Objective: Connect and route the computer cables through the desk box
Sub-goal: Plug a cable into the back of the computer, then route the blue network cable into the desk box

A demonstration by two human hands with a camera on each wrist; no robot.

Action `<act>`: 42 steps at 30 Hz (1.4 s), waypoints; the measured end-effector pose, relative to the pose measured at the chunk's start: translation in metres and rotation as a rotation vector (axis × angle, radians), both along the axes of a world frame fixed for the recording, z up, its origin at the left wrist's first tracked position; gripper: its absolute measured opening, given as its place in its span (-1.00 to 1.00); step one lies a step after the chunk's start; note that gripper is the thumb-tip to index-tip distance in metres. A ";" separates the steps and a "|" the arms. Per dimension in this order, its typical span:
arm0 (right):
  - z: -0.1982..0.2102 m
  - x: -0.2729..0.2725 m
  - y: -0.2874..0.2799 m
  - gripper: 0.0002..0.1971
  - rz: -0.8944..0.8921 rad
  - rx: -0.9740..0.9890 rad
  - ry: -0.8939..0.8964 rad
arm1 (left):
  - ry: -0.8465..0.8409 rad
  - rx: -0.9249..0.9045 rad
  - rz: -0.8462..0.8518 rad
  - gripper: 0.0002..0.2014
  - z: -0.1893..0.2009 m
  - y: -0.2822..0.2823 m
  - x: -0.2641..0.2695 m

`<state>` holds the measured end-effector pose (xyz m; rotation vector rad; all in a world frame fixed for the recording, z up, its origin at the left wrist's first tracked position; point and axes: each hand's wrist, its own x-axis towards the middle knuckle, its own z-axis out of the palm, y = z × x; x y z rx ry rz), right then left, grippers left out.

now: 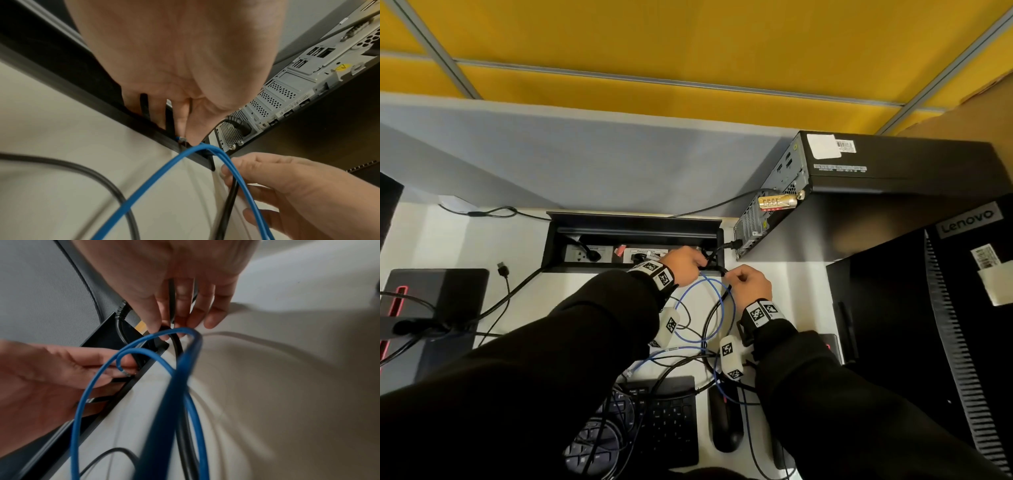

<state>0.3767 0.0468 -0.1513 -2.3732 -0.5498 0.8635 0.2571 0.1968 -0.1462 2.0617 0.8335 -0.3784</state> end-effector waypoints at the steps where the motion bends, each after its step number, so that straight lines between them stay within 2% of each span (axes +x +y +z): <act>1: 0.000 0.001 0.000 -0.87 0.015 -0.007 -0.002 | 0.008 0.008 -0.013 -0.61 0.001 0.001 0.001; 4: 0.001 0.001 0.003 -0.86 0.063 -0.043 -0.013 | 0.039 0.010 -0.032 -0.68 0.000 -0.002 0.005; 8: 0.002 0.008 0.008 -0.87 0.078 -0.088 0.010 | 0.032 -0.060 -0.002 -0.68 0.002 0.000 0.005; 12: 0.004 0.011 0.008 -0.88 0.161 -0.126 0.075 | 0.075 -0.091 -0.029 -0.52 0.002 0.002 -0.002; 15: 0.002 0.011 0.005 -0.86 0.202 -0.117 0.089 | 0.081 -0.052 -0.032 -0.48 -0.004 -0.004 -0.010; 21: -0.007 0.001 -0.009 -0.88 0.091 -0.072 0.060 | -0.009 0.091 0.120 -0.55 -0.001 0.001 -0.037; 23: -0.005 -0.007 -0.015 -0.73 0.022 0.003 0.050 | -0.026 0.107 0.233 -0.61 -0.001 0.002 -0.049; 25: 0.001 -0.016 -0.022 -0.65 0.008 0.097 -0.051 | -0.038 0.107 0.308 -0.69 0.001 0.000 -0.057; 27: 0.007 -0.025 -0.024 -0.70 0.082 0.156 -0.123 | -0.055 0.111 0.302 -0.73 0.005 -0.004 -0.059; 28: 0.009 -0.030 -0.024 -0.73 0.139 0.154 -0.099 | -0.076 0.114 0.297 -0.73 0.009 -0.008 -0.059; 30: 0.014 -0.041 -0.023 -0.75 0.269 0.086 -0.009 | -0.087 0.116 0.287 -0.66 0.013 -0.017 -0.057; 33: 0.017 -0.051 -0.018 -0.85 0.408 0.010 0.028 | 0.013 0.178 0.197 -0.49 0.017 -0.030 -0.052; 35: 0.023 -0.051 -0.013 -0.77 0.380 0.027 0.077 | -0.020 0.080 0.224 -0.55 0.022 -0.037 -0.051; 38: 0.036 -0.049 -0.009 -0.75 0.231 0.093 0.326 | -0.144 -0.340 0.388 -0.77 0.031 -0.041 -0.056; 39: 0.039 -0.049 -0.009 -0.77 0.205 0.094 0.378 | -0.162 -0.413 0.436 -0.81 0.033 -0.039 -0.060; 42: 0.040 -0.049 -0.013 -0.73 0.160 0.052 0.396 | -0.215 -0.417 0.571 -0.81 0.043 -0.024 -0.078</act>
